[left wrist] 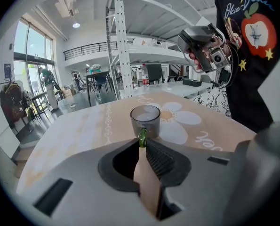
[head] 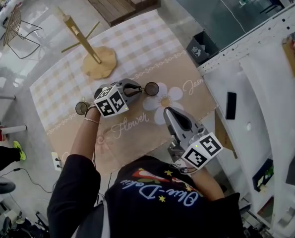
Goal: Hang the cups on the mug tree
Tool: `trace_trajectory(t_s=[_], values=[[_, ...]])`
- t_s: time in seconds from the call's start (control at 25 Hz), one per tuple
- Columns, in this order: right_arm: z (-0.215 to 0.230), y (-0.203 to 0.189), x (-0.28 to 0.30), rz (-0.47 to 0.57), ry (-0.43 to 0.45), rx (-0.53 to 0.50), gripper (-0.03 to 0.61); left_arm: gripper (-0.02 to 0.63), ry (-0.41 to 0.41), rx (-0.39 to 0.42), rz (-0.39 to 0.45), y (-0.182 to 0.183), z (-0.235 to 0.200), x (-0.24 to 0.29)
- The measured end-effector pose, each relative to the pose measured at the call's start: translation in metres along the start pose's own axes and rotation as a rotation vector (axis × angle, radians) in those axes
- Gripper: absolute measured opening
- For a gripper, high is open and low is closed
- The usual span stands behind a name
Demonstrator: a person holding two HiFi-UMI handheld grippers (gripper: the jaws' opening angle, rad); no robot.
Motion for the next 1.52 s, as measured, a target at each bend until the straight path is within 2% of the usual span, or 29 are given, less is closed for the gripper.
trace_trajectory(t_s=[0.2,0.6,0.84,1.2,1.52], values=[[-0.002,-0.004,-0.003,-0.007,0.004,-0.001,0.011,0.054,0.016,-0.034,0.015,0.0,0.003,0.001],[-0.003,-0.003,-0.008,-0.001,0.002,-0.006,0.011,0.057,-0.001,0.004,-0.023,0.005,0.005,0.01],[-0.001,-0.001,-0.011,0.005,-0.004,-0.013,0.011,0.067,0.006,-0.029,-0.009,0.007,0.009,0.014],[0.0,0.0,-0.012,0.01,-0.011,-0.011,0.011,0.08,0.013,-0.016,-0.006,0.013,0.006,0.022],[0.0,-0.001,-0.013,0.01,-0.02,-0.018,0.011,0.058,0.03,-0.01,0.027,0.012,0.009,0.02]])
Point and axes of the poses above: the fingertips, and each gripper's own axes: x forward along the fingers, z to its right, y out of its top, the point moved 3 cm from there along -x, backward along the fingers, and after that the axes turned 9 degrees about z, right-handed, at the moved point
